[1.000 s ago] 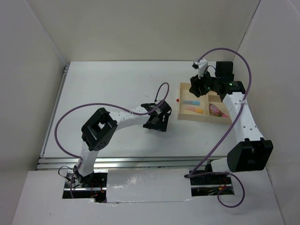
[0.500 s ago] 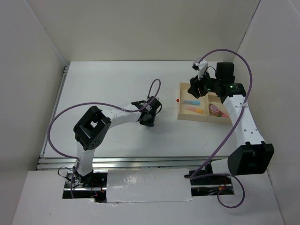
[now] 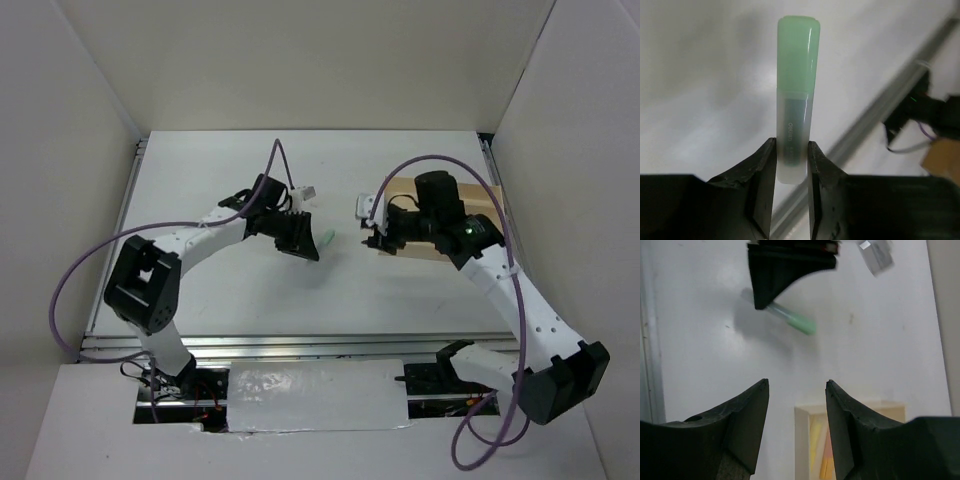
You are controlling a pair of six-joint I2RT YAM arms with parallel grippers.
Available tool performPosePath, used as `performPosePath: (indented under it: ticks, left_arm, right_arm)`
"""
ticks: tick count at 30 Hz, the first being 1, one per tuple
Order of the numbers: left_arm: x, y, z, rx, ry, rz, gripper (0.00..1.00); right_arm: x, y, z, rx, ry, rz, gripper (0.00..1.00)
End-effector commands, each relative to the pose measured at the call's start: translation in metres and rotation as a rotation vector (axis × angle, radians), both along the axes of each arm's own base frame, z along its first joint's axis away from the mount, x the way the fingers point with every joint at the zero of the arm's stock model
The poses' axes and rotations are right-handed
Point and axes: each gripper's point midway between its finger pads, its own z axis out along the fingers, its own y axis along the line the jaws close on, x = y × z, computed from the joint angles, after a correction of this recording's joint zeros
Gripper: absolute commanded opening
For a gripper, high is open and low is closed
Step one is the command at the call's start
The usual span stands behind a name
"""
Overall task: Sort the stationery into containers
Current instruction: Pick up the pen from the center of the board.
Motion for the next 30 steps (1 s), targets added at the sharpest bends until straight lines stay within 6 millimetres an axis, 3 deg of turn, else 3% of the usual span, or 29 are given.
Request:
performPosePath:
  ticks: [1, 3, 6, 11, 19, 23, 29, 30]
  left_arm:
    - [-0.054, -0.023, 0.06, -0.26, 0.042, -0.196, 0.0]
    - [-0.072, -0.025, 0.074, -0.339, 0.076, -0.25, 0.0]
    - [-0.089, -0.025, 0.086, -0.394, 0.101, -0.298, 0.0]
    - [-0.107, -0.021, 0.097, -0.423, 0.11, -0.332, 0.0]
    - [-0.116, -0.018, 0.107, -0.464, 0.134, -0.332, 0.0]
    - [-0.117, -0.02, 0.11, -0.48, 0.155, -0.326, 0.0]
    - [-0.114, -0.022, 0.108, -0.479, 0.157, -0.321, 0.0]
    - [-0.114, -0.022, 0.109, -0.48, 0.156, -0.321, 0.0]
  right_arm:
    - [-0.029, 0.03, 0.007, -0.036, -0.124, 0.203, 0.56]
    - [-0.047, 0.052, 0.004, -0.057, -0.143, 0.3, 0.57]
    - [-0.056, 0.069, -0.012, -0.133, -0.187, 0.395, 0.57]
    - [-0.069, 0.081, -0.027, -0.206, -0.199, 0.495, 0.57]
    - [-0.086, 0.088, -0.056, -0.332, -0.167, 0.6, 0.54]
    - [-0.085, 0.093, -0.064, -0.349, -0.166, 0.609, 0.52]
    - [-0.081, 0.104, -0.061, -0.356, -0.167, 0.623, 0.39]
    - [-0.079, 0.104, -0.061, -0.36, -0.169, 0.619, 0.32]
